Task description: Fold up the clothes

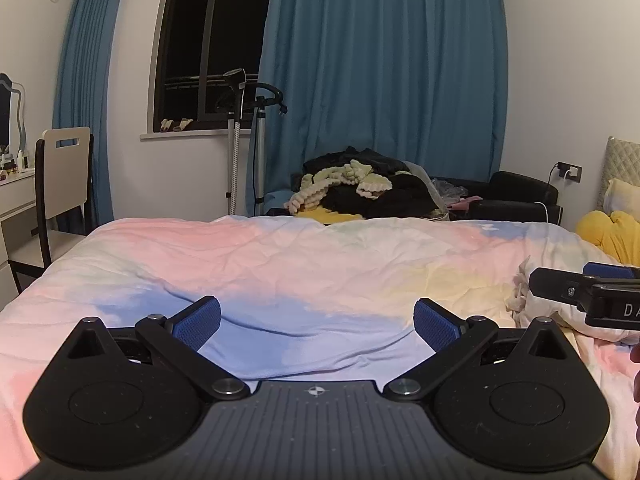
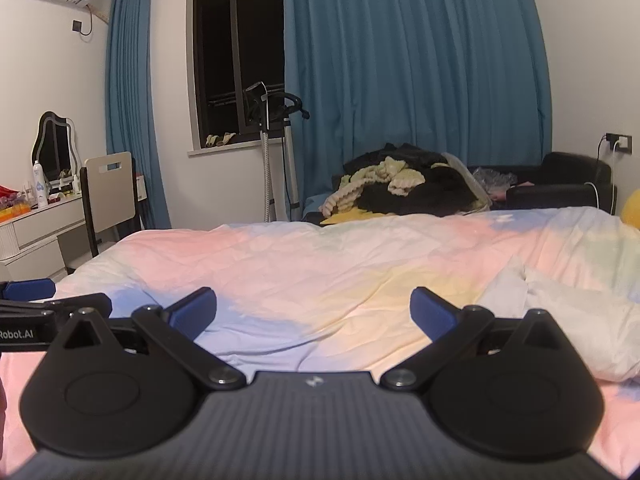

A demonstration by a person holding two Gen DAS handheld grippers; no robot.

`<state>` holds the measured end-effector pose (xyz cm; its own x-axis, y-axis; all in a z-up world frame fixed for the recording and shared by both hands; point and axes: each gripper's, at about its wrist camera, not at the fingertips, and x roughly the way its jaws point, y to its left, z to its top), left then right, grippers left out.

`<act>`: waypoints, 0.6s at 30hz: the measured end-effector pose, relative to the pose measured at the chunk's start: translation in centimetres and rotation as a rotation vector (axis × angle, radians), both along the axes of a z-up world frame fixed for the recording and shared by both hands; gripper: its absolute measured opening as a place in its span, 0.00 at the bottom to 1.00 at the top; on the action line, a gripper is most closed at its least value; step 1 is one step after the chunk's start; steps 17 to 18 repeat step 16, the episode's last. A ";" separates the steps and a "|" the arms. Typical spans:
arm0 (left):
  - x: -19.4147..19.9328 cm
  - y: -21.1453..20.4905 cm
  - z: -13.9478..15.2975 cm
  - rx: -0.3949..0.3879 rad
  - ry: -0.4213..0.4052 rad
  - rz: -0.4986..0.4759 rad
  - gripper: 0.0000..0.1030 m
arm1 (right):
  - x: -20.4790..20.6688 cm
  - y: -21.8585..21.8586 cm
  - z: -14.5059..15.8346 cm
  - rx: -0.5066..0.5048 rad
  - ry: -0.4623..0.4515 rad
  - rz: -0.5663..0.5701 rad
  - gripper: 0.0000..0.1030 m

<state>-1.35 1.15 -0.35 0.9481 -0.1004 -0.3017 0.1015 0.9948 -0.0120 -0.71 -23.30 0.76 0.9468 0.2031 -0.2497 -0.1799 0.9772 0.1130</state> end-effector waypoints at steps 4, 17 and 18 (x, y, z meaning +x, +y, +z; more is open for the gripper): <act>0.0 0.1 0.0 -0.007 0.002 -0.003 1.00 | 0.1 0.0 -0.1 0.002 0.004 0.000 1.00; -0.4 0.1 0.0 -0.016 -0.003 -0.020 1.00 | 0.1 0.1 -0.1 0.015 0.016 0.006 1.00; -0.4 0.1 0.0 -0.016 -0.003 -0.020 1.00 | 0.1 0.1 -0.1 0.015 0.016 0.006 1.00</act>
